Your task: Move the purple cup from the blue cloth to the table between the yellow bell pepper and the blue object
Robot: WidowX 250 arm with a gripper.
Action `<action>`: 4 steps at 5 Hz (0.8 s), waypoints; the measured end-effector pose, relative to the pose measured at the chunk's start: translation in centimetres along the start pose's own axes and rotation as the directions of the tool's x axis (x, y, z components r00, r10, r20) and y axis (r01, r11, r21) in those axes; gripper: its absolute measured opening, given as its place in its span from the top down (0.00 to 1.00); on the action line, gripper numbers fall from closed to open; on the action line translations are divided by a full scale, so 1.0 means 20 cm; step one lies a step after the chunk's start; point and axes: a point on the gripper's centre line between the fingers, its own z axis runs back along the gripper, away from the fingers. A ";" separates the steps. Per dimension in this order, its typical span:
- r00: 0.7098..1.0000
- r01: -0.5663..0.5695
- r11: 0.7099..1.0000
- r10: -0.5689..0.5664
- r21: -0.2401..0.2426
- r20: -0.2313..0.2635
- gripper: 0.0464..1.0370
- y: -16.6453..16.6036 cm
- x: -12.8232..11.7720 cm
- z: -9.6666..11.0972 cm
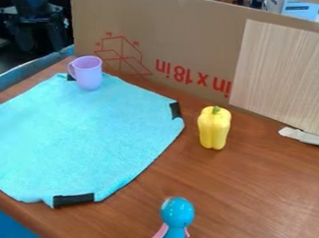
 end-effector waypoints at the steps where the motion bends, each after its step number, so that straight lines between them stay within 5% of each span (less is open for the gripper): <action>1: 0.999 -0.033 0.999 0.034 -0.024 0.038 0.04 0.00 0.04 -0.06; 3: 0.995 -0.079 0.993 0.083 -0.086 0.046 0.04 -0.03 0.12 -0.17; 4: 0.994 -0.103 0.990 0.105 -0.096 0.012 0.04 -0.06 0.16 -0.24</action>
